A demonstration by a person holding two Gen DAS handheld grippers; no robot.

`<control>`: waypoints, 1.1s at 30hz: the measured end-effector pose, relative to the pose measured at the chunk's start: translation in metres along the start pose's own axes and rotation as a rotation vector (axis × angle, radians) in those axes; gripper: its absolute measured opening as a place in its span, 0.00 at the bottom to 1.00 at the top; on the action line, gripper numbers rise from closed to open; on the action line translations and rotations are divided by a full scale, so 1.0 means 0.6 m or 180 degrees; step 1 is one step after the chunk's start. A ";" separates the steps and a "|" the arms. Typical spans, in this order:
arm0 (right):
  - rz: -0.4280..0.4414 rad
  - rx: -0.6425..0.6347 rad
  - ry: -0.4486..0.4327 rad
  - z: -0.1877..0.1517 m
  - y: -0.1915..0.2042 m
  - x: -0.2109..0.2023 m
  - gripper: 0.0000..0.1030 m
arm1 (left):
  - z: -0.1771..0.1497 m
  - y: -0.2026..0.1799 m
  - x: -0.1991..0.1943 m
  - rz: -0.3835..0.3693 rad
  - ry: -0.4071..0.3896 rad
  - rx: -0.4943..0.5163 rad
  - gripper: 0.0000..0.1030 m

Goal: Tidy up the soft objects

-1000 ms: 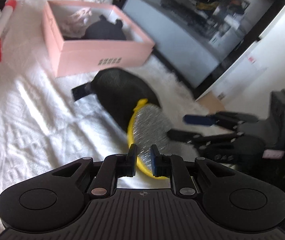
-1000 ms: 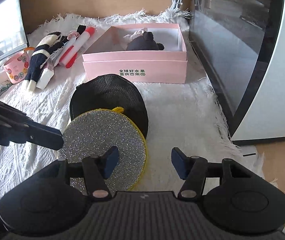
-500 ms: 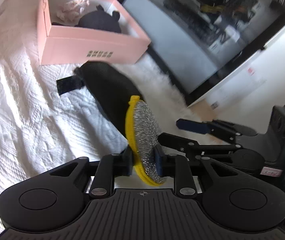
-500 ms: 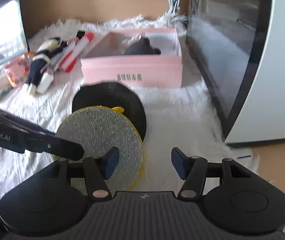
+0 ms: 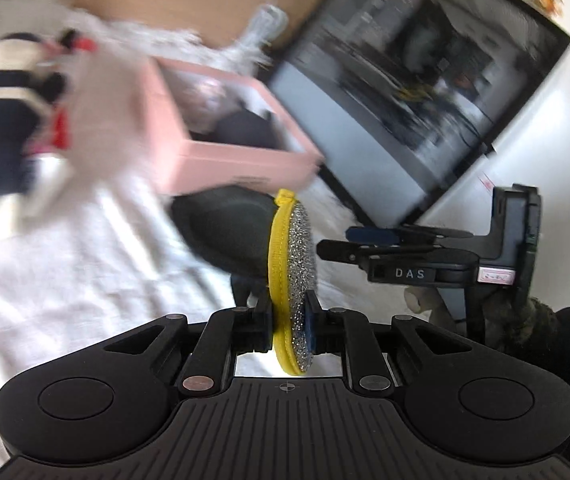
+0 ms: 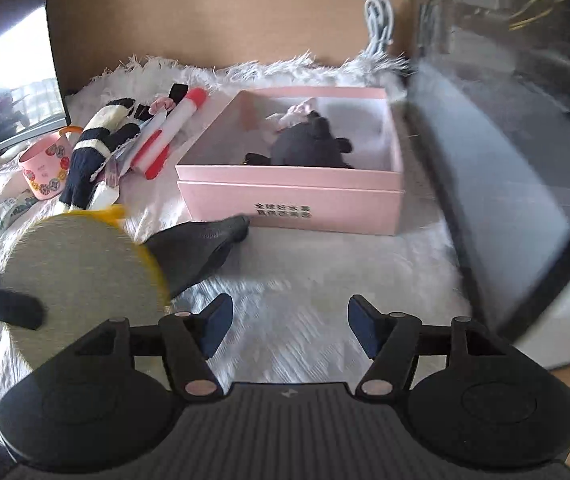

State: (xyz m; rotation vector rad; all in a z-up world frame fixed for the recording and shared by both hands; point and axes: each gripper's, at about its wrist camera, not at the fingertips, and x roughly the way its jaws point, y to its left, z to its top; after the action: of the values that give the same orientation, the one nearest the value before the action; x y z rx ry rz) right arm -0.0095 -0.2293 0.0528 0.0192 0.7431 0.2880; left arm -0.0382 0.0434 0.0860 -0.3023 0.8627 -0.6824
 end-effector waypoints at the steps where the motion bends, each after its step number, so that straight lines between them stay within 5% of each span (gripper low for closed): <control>1: 0.0044 0.0069 0.0016 0.007 -0.001 0.009 0.62 | -0.003 0.009 -0.013 0.0047 -0.0043 -0.0049 0.17; 8: 0.0358 0.0536 -0.0015 0.051 0.011 0.033 0.67 | -0.027 0.013 -0.049 0.0194 -0.0077 -0.0110 0.17; 13: 0.0497 0.0668 0.0497 0.041 0.045 0.099 0.69 | -0.046 0.032 -0.074 0.0265 -0.0132 -0.0234 0.17; 16: 0.0490 0.0693 0.0518 0.035 0.063 0.108 0.70 | -0.049 0.039 -0.091 0.0330 -0.0214 -0.0274 0.17; 17: 0.0574 0.0695 0.0536 0.038 0.069 0.107 0.60 | -0.052 0.043 -0.097 0.0341 -0.0237 -0.0293 0.17; 18: 0.0692 0.0702 0.0555 0.040 0.074 0.106 0.40 | -0.054 0.048 -0.102 0.0350 -0.0253 -0.0324 0.17; 20: 0.0858 0.0606 0.0589 0.048 0.090 0.099 0.26 | -0.058 0.059 -0.106 0.0382 -0.0274 -0.0400 0.17; 24: 0.0679 0.0258 0.0369 0.064 0.115 0.062 0.15 | -0.060 0.076 -0.103 0.0383 -0.0253 -0.0469 0.17; 29: 0.0475 0.0115 0.0185 0.083 0.086 0.000 0.13 | -0.044 0.072 -0.089 0.0222 -0.0178 -0.0307 0.17; 33: -0.0073 -0.0039 -0.0007 0.083 0.043 -0.056 0.08 | -0.024 0.059 -0.080 0.0168 -0.0144 -0.0108 0.17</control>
State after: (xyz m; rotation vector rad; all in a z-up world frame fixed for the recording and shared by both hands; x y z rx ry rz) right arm -0.0058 -0.2094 0.1149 -0.0006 0.7390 0.2707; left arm -0.0560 0.1022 0.0878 -0.3233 0.8368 -0.6103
